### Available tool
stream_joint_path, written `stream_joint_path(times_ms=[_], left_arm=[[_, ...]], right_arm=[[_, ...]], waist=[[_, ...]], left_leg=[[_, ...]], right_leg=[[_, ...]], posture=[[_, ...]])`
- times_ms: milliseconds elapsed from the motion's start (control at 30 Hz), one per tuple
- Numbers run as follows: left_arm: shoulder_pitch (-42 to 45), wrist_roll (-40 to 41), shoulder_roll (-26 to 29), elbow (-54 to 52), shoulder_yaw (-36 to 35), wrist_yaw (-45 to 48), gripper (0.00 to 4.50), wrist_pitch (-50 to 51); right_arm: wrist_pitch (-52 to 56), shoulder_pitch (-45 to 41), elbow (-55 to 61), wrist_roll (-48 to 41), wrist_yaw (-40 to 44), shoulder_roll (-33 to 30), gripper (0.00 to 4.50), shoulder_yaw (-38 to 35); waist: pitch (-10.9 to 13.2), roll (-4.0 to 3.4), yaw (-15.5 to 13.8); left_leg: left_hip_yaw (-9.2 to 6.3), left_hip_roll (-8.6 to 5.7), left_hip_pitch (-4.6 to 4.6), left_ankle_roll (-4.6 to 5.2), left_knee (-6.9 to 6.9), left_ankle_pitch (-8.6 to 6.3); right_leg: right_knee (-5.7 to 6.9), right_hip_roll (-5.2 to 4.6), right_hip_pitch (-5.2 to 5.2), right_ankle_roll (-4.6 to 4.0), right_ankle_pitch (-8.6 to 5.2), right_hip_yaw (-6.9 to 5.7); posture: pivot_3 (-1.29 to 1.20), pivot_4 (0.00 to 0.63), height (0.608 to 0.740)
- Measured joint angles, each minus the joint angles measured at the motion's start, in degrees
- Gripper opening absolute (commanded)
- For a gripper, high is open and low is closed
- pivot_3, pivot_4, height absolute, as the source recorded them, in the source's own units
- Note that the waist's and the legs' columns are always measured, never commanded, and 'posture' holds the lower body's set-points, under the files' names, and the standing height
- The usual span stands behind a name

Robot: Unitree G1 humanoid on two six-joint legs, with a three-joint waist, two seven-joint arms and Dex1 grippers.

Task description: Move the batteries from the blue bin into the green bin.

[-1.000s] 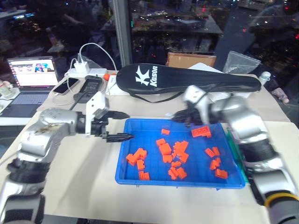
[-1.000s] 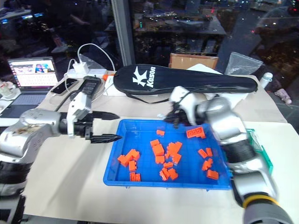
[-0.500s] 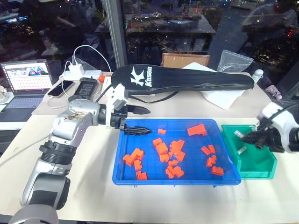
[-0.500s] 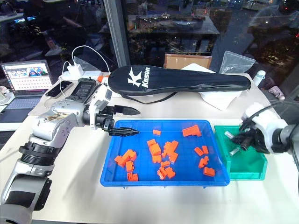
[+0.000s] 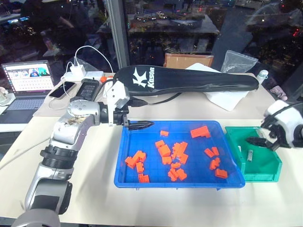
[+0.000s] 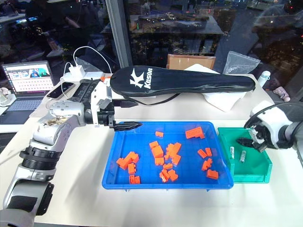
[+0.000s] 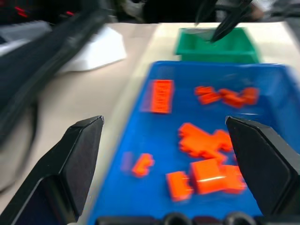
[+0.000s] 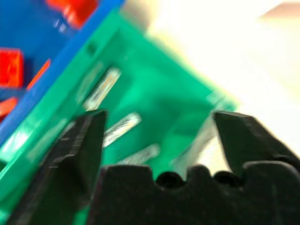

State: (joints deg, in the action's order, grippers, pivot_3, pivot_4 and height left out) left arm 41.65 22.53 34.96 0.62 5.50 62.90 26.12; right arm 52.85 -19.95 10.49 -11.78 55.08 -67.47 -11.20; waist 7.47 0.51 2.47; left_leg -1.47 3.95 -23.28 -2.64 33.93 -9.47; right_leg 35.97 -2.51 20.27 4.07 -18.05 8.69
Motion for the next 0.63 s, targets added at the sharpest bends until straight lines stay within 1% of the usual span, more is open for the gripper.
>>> stream_joint_path(times_ms=[100, 200, 300, 400, 467, 567, 633], left_arm=[[-0.7, -0.3, 0.1, 0.0, -0.5, -1.3, 4.50, 0.0], [-1.8, -0.4, 1.7, 0.1, -1.9, -2.3, 4.50, 0.7], [-4.5, -0.4, 3.8, 0.0, -4.4, -2.8, 4.50, 0.7], [-8.4, -0.4, 4.1, -0.2, -6.4, -4.1, 4.50, 0.1], [-9.7, -0.4, 4.0, -0.4, -7.3, -5.4, 4.50, -0.1], [-10.2, -0.2, 2.6, -0.7, -10.2, -9.0, 4.50, -0.7], [-10.2, -0.1, 2.8, -1.2, -11.0, -9.4, 4.50, -0.8]], right_arm=[[-1.4, 0.2, 4.0, -5.2, 2.0, 3.8, 4.48, -3.5], [-1.4, 3.4, 11.3, -12.7, 4.8, 8.0, 4.48, -8.1], [-1.5, 5.8, 15.3, -16.0, 3.2, 12.5, 4.48, -10.4], [-4.3, 8.2, 17.8, -15.4, -0.6, 15.4, 4.48, -10.7], [-6.2, 9.0, 17.9, -14.2, -2.5, 16.0, 4.48, -10.6], [-7.8, 9.4, 17.5, -13.7, -5.0, 17.4, 4.48, -10.0], [-7.8, 9.5, 17.3, -13.7, -5.6, 17.7, 4.48, -9.6]], waist=[[0.0, 0.02, 0.0], [0.0, 0.03, -0.1], [0.0, 0.03, -0.1], [0.0, 0.04, -0.2], [0.0, 0.07, -0.3], [0.0, 0.16, -0.4], [0.0, 0.15, -0.4]], left_leg=[[0.00, 0.00, -0.01, 0.00, 0.00, 0.00], [-0.05, 0.00, -0.01, 0.00, -0.03, 0.00], [-0.05, -0.01, 0.00, 0.00, 0.02, 0.00], [-0.05, 0.00, 0.01, -0.01, 0.03, 0.00], [-0.05, -0.01, 0.00, -0.01, 0.03, 0.01], [-0.05, -0.01, 0.00, -0.01, 0.04, 0.01], [-0.05, -0.01, 0.00, -0.01, 0.03, 0.01]], right_leg=[[0.01, 0.00, -0.01, 0.01, 0.00, -0.01], [0.01, 0.01, -0.04, 0.00, 0.00, -0.05], [0.02, -0.01, -0.07, 0.00, 0.00, -0.04], [0.05, 0.00, -0.06, 0.01, 0.00, -0.04], [0.04, 0.00, -0.06, 0.01, 0.00, -0.04], [0.04, 0.00, -0.07, 0.01, 0.01, -0.04], [0.04, 0.00, -0.06, 0.00, 0.01, -0.03]], posture=[[0.00, 0.150, 0.731], [0.00, 0.150, 0.731], [0.00, 0.150, 0.731], [0.00, 0.150, 0.731], [0.00, 0.150, 0.731], [0.00, 0.150, 0.731], [0.00, 0.150, 0.731]])
